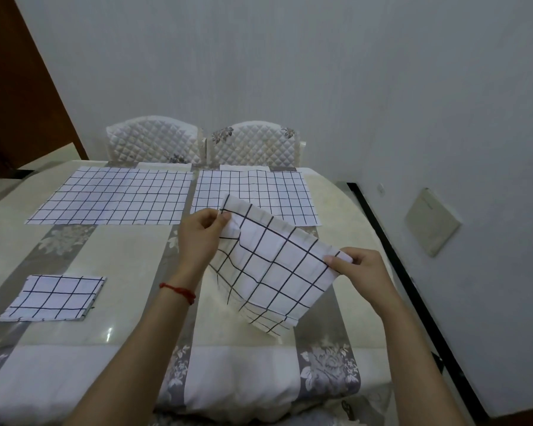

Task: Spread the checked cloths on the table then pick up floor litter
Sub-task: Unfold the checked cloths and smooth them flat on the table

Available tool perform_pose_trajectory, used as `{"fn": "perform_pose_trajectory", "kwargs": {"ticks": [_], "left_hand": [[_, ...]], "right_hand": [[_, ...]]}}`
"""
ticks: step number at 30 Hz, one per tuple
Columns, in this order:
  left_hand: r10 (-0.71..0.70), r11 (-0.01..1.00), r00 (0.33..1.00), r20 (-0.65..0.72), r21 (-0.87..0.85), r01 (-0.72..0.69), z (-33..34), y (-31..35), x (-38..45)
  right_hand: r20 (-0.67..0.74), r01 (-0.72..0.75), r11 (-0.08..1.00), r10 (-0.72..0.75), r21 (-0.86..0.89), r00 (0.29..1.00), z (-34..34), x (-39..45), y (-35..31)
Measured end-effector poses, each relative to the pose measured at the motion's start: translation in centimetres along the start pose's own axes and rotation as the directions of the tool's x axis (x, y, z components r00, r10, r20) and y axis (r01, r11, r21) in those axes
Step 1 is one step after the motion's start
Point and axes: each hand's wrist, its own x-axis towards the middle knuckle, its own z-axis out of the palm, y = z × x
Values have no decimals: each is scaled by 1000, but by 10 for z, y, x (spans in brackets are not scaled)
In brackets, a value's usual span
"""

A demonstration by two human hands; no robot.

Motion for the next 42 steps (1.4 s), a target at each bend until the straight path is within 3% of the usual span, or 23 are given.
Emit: {"fn": "perform_pose_trajectory", "kwargs": {"ticks": [5, 11, 17, 20, 26, 33, 42], "left_hand": [[-33, 986, 994, -109, 159, 50, 5, -7, -5], [58, 958, 985, 162, 269, -100, 42, 2, -52], [-16, 990, 956, 294, 137, -26, 59, 6, -70], [0, 1000, 960, 279, 23, -7, 57, 5, -68], [-129, 979, 961, 247, -124, 163, 52, -9, -51], [-298, 906, 945, 136, -269, 325, 29, -29, -7], [-322, 906, 946, -41, -302, 296, -5, -37, 68]], "right_hand": [[-55, -16, 985, 25, 171, 998, 13, 1, -10], [-128, -26, 982, 50, 186, 990, 42, 8, -16], [-102, -26, 981, 46, 190, 994, 59, 8, -20], [-55, -10, 972, 24, 234, 998, 58, 6, -24], [62, -13, 971, -2, 240, 998, 54, 9, -17], [-139, -66, 993, 78, 94, 987, 34, 39, 3], [-380, -103, 984, 40, -146, 924, 4, 97, -6]]}}
